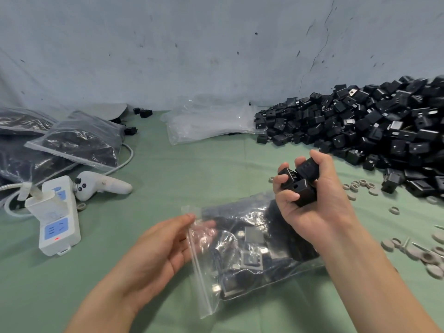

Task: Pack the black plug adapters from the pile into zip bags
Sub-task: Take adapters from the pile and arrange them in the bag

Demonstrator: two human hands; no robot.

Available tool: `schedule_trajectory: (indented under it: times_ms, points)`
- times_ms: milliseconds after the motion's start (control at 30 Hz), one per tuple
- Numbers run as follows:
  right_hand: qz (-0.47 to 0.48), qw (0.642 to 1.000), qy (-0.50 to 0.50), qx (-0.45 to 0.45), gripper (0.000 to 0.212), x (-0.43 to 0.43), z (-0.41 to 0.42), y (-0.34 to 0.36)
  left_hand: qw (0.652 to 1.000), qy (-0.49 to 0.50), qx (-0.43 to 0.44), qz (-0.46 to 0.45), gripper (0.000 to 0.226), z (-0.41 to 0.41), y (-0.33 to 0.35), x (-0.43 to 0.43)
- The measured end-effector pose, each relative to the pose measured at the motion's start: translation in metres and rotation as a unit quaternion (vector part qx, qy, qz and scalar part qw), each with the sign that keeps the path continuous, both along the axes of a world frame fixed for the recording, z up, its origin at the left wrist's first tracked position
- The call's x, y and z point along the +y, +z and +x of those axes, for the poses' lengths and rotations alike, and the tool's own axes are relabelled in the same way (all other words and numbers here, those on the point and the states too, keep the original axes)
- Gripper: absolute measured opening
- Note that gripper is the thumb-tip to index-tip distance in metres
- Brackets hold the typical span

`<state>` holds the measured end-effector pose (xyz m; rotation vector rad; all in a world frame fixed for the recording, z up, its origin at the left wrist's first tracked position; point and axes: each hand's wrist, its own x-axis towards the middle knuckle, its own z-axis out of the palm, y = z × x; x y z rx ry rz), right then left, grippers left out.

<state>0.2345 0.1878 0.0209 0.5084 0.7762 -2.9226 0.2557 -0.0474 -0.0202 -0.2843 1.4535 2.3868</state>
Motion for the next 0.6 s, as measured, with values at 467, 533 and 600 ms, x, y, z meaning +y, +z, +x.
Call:
schedule_trajectory:
  times_ms: [467, 533, 600]
  points:
    - [0.01, 1.0, 0.021, 0.0, 0.022, -0.0056, 0.0005, -0.0018, 0.993, -0.071, -0.025, 0.087, 0.014, -0.0029, -0.0007, 0.0043]
    - [0.015, 1.0, 0.019, -0.001, 0.022, -0.0049, 0.0005, -0.0022, 0.994, -0.076, -0.024, 0.077, 0.014, -0.004, -0.0013, 0.0039]
    - [0.018, 1.0, 0.017, -0.003, 0.021, -0.0046, 0.0007, -0.0025, 0.992, -0.081, -0.029, 0.094, 0.013, -0.0037, -0.0019, 0.0053]
